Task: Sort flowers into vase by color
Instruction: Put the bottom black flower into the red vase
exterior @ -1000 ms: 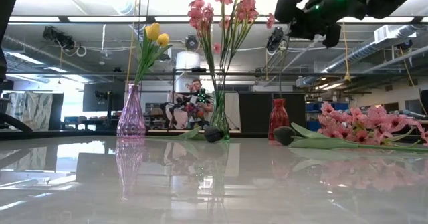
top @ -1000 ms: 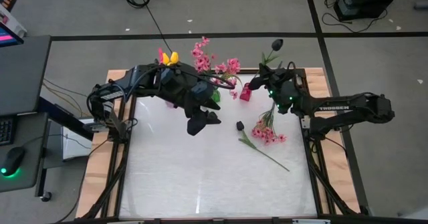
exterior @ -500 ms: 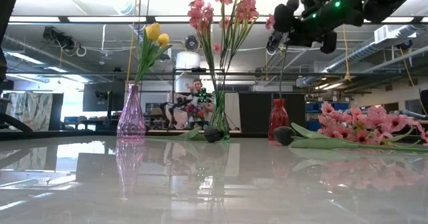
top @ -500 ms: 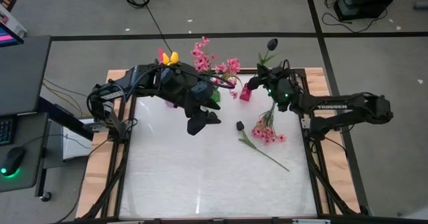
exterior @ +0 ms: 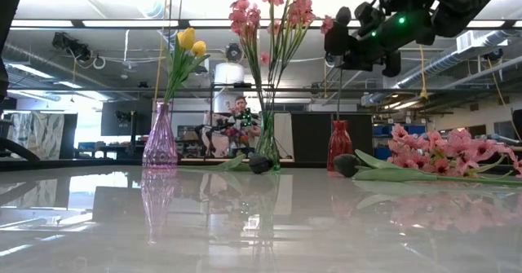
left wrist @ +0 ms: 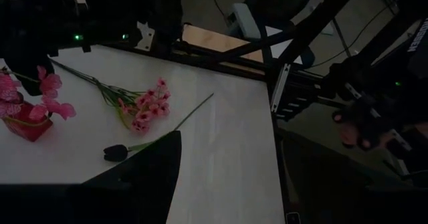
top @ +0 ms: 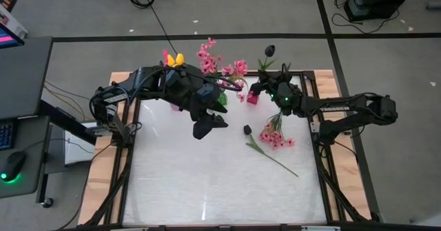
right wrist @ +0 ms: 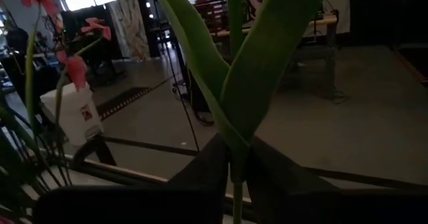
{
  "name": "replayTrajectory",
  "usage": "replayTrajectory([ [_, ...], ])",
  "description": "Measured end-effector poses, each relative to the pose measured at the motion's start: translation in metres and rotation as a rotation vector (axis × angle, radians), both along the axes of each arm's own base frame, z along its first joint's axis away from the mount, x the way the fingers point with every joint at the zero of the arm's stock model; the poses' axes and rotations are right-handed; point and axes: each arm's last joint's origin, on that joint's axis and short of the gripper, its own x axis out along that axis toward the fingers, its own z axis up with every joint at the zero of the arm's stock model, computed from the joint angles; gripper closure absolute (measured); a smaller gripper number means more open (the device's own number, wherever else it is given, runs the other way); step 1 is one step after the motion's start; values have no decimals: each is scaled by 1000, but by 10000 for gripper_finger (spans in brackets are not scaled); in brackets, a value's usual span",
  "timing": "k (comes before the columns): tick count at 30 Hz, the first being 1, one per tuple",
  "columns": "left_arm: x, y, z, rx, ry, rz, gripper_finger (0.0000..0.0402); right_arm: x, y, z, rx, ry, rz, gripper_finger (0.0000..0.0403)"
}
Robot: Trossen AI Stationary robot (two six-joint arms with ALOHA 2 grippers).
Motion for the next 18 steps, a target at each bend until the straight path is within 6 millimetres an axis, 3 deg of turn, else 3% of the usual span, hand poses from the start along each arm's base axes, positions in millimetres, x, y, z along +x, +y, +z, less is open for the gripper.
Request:
replayTrajectory([
  [8,0,0,0,-3,1,2,134,-2,-4,0,-8,14,-29,306],
  [18,0,0,0,-2,1,1,134,-2,-4,0,-31,74,-23,300],
])
